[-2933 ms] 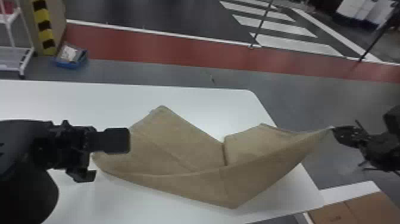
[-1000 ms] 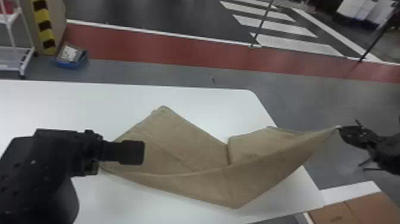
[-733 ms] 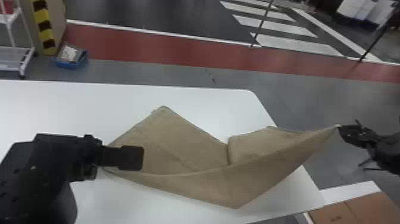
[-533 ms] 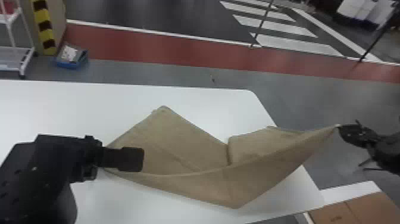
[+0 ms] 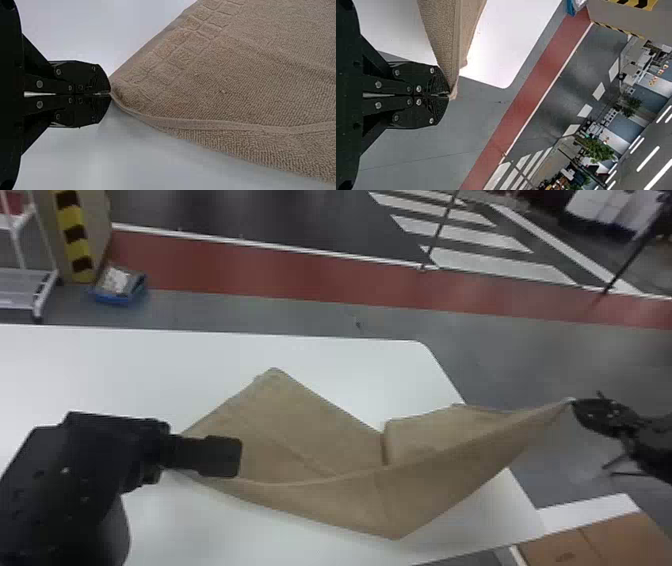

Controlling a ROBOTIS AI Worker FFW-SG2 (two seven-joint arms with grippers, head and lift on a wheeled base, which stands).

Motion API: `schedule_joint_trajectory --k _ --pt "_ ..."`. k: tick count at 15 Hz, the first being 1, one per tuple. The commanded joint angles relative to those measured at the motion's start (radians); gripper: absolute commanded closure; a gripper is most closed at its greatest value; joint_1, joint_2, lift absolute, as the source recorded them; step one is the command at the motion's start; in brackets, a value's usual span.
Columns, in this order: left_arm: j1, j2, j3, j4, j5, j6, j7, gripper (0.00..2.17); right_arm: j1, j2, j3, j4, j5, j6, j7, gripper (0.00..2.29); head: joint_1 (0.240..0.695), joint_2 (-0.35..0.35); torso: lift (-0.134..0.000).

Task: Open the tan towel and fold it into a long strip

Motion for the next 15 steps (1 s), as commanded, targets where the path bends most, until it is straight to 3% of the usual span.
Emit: schedule_joint_trajectory --k 1,2,3,9,13,15 --pt "0.004 0.006 0.041 -0.020 -0.007 -0.007 -0.015 1.53 -0.004 0.001 -0.005 -0.016 -0.035 0.033 -0.010 1.32 0.695 -0.350 -0.125" --pt "0.016 0.013 0.072 -0.032 -0.009 -0.004 0.002 1.98 -0.006 0.001 -0.005 -0.027 -0.040 0.039 -0.022 1.32 0.695 -0.350 -0.125" --pt "0.030 0.029 0.102 -0.047 -0.015 -0.004 0.012 2.06 -0.012 0.001 0.000 -0.032 -0.041 0.046 -0.030 1.32 0.695 -0.350 -0.125" --pt "0.134 0.132 0.303 -0.115 -0.020 -0.004 0.012 2.06 -0.032 0.014 0.080 -0.041 -0.018 0.049 -0.051 1.32 0.695 -0.350 -0.125" --pt "0.148 0.155 0.444 -0.112 -0.001 -0.013 0.012 2.06 -0.081 0.006 0.187 -0.023 0.026 0.095 -0.134 1.32 0.695 -0.350 -0.125" --pt "0.136 0.159 0.509 -0.087 0.017 -0.029 0.018 2.06 -0.149 -0.014 0.273 0.023 0.043 0.147 -0.197 1.32 0.695 -0.327 -0.125"
